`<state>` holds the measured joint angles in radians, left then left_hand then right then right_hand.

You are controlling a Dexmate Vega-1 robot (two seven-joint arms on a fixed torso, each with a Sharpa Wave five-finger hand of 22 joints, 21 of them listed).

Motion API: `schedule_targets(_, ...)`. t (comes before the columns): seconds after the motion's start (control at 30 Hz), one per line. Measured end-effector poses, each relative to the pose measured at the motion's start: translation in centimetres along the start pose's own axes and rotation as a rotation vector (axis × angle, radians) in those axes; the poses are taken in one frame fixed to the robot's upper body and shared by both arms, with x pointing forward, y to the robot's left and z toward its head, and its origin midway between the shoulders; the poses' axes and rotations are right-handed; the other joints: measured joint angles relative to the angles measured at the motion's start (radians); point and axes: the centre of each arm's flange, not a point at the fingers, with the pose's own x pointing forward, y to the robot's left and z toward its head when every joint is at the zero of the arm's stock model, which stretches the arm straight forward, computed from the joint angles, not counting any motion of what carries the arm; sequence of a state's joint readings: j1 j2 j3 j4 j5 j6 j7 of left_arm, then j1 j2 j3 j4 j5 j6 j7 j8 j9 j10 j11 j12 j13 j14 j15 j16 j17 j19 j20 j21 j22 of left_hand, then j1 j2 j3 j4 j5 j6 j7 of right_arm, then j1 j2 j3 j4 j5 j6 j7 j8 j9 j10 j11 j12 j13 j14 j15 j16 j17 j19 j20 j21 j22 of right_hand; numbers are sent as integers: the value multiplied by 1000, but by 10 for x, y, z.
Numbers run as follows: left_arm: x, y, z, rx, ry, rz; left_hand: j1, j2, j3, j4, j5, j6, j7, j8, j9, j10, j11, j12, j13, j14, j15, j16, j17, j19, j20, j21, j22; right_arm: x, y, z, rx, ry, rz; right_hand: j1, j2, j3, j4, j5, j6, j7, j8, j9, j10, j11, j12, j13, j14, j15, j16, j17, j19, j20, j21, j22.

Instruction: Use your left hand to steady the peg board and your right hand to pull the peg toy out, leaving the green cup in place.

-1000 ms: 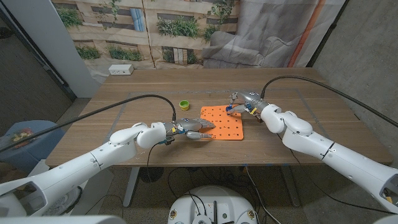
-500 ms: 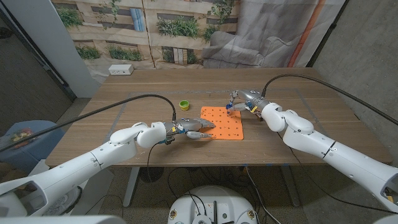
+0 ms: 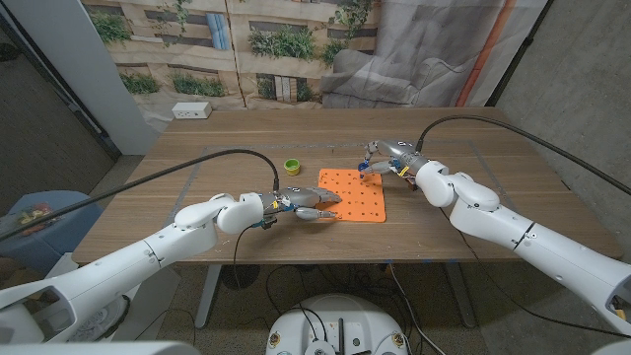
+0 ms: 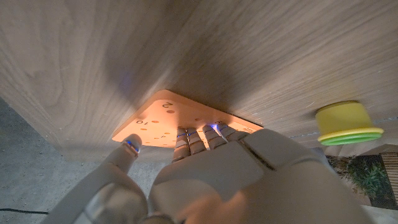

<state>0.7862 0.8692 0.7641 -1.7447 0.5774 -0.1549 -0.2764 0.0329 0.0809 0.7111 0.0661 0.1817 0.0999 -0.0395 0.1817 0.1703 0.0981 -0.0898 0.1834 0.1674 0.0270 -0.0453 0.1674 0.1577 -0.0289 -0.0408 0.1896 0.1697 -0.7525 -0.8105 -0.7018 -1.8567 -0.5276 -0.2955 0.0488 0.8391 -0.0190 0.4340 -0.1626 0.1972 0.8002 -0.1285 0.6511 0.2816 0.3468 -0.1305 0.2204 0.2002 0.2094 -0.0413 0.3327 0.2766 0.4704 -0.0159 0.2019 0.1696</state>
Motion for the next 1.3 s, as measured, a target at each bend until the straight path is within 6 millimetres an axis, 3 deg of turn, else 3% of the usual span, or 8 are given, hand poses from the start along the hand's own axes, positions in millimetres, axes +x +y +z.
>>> schedule_targets(0.73,-2,-3,2,0,4,-3,0,0,4,-4,0,2,2,-2,-1,0,0,0,-1,0,0,0,-1,0,0,-4,0,-8,-27,-7,-2,30,-29,0,0,-10,6,-1,-9,-9,1,0,-9,9,-8,2,-16,6,-5,0,-19,10,-8,0)
schedule_targets(1.3,-6,-3,3,10,14,-3,0,0,7,-7,0,7,-3,0,0,0,0,-1,-3,0,0,0,-1,0,0,0,0,-15,-40,-28,-25,107,-40,-11,11,-18,7,-1,-14,-15,5,0,-9,9,-8,2,-22,0,-5,0,-23,12,-8,0)
